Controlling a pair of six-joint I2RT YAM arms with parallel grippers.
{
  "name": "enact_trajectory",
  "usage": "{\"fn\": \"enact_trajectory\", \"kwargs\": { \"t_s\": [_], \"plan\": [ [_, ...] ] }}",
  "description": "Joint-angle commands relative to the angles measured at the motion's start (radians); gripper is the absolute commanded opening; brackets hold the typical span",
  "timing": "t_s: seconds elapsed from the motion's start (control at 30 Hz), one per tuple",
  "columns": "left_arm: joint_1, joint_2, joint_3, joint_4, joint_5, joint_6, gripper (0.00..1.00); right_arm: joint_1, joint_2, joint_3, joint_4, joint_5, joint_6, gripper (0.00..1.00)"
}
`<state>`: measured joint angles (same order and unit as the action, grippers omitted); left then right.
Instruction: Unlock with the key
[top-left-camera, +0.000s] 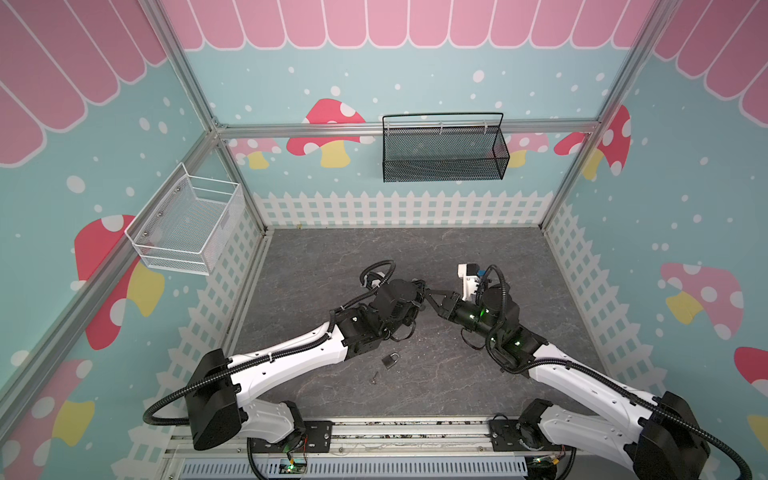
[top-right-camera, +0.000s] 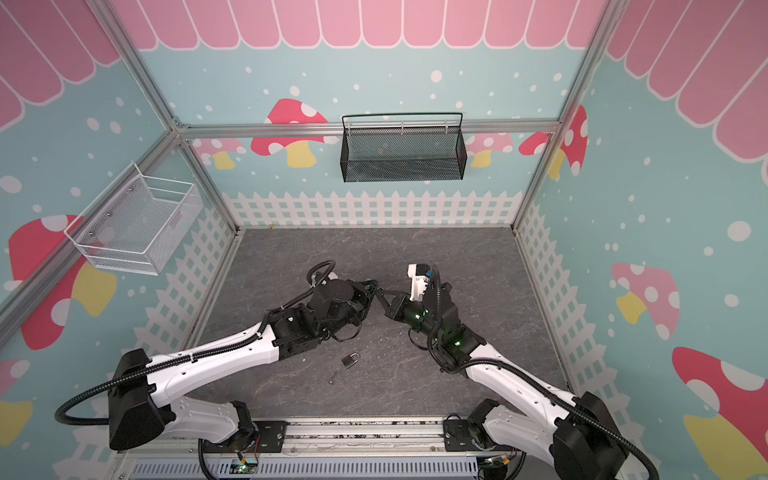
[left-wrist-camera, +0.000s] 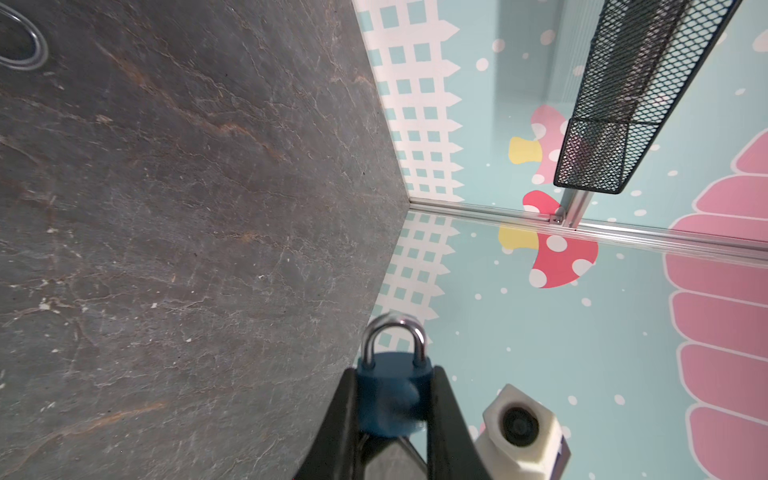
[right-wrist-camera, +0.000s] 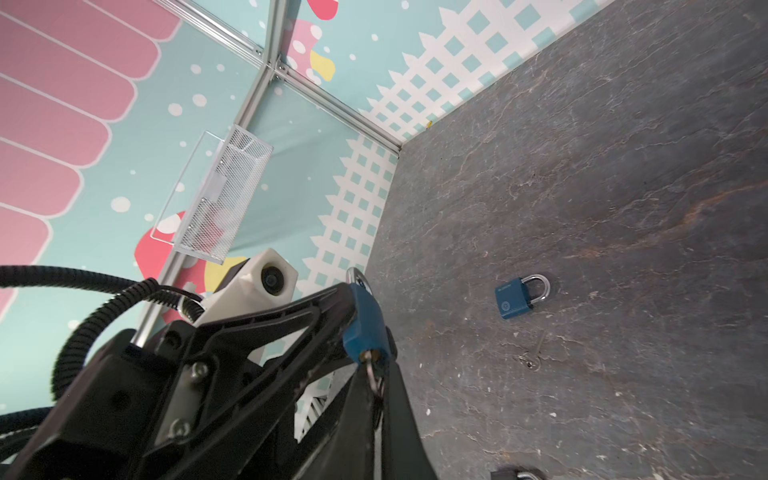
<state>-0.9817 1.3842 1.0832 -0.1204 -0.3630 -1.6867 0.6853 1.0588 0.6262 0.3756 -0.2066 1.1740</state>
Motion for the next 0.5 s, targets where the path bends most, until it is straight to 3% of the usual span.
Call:
{"fn": "enact_trajectory", "kwargs": {
  "t_s": [0.0,0.47],
  "plan": [
    [-0.05,0.038,-0.028,0.068,0.199,-0.012,0.0,0.042,-0.032,0.026,0.335,-0.225,0.093,0.0],
    [-0.05,0.017,-0.063,0.095,0.124,-0.017,0.0,0.039,-0.062,-0.028,0.376,-0.181,0.202,0.0]
  ]
}}
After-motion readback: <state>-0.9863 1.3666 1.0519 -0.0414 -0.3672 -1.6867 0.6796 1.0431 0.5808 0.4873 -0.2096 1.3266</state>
